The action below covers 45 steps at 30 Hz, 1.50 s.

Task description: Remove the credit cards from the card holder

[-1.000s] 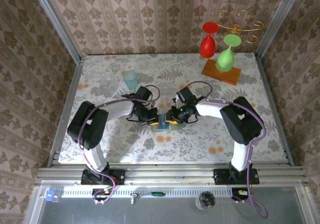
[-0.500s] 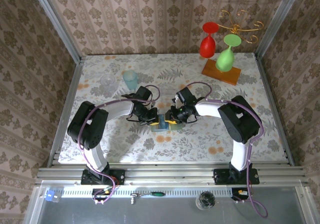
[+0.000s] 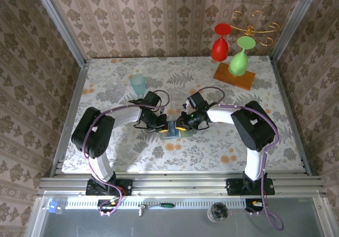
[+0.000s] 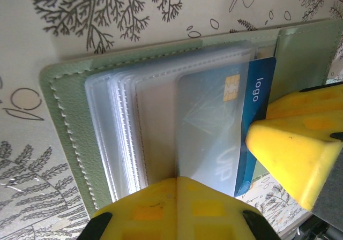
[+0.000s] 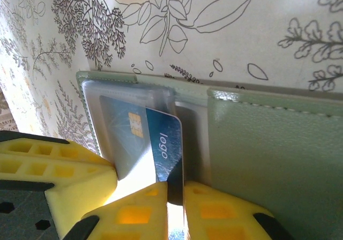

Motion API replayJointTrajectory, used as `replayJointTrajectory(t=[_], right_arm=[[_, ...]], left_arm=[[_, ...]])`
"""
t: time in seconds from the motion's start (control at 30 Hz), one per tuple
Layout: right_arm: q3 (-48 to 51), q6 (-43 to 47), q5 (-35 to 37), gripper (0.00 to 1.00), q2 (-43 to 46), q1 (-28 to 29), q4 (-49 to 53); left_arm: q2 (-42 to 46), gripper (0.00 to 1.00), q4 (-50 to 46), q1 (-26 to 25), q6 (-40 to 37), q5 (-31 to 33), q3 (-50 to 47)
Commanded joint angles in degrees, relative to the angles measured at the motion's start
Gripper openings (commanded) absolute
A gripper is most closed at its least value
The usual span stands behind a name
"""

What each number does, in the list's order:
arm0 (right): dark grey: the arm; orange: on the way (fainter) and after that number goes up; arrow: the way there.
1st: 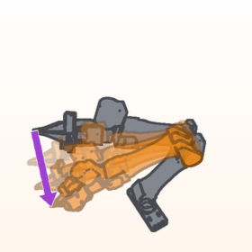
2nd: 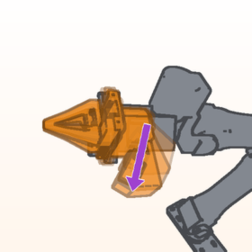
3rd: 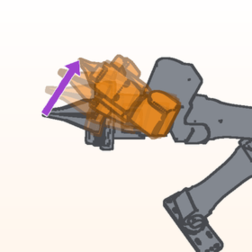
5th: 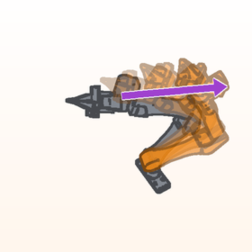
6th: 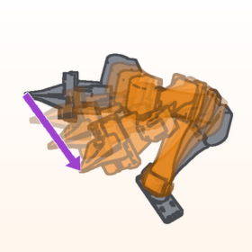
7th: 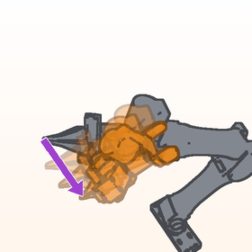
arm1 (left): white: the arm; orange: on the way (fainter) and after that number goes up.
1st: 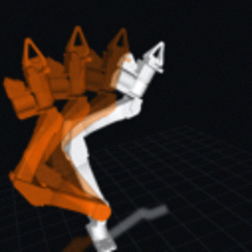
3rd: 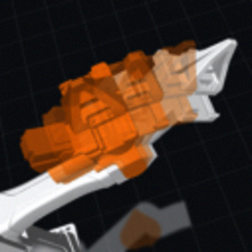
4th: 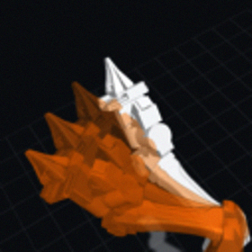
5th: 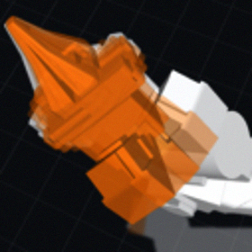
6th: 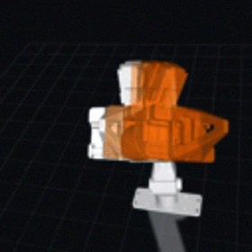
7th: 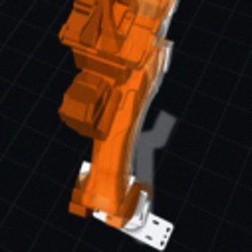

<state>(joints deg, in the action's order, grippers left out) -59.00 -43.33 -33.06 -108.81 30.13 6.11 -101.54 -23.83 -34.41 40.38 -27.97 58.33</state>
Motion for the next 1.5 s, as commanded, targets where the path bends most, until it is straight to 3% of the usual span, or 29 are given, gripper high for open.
replayJointTrajectory(t=[0.0, 0.7, 1.0, 1.23, 1.47], right_arm=[[0.9, 1.6, 2.6, 0.12, 1.5, -0.7, 3.0], [1.3, 6.0, 4.8, 0.07, 8.1, -3.7, 8.7], [-1.8, 10.5, 6.9, 0.05, 11.1, -3.9, 14.0], [-8.4, 22.0, 10.7, 0.02, 11.3, -3.9, 22.6], [-17.1, 41.3, 19.1, 0.00, 9.1, -3.8, 32.8]], left_arm=[[-0.2, 0.00, -1.6, 0.2, -1.1, 0.9, -1.2], [0.6, 0.00, -0.6, 0.2, -0.6, 0.5, -0.8], [2.6, 0.00, 5.6, 0.3, 1.3, -2.4, -1.7], [5.4, 0.00, 7.1, 0.8, 1.3, -2.0, -2.2], [6.3, 0.01, 7.5, 2.4, 1.2, -1.4, -3.9]])
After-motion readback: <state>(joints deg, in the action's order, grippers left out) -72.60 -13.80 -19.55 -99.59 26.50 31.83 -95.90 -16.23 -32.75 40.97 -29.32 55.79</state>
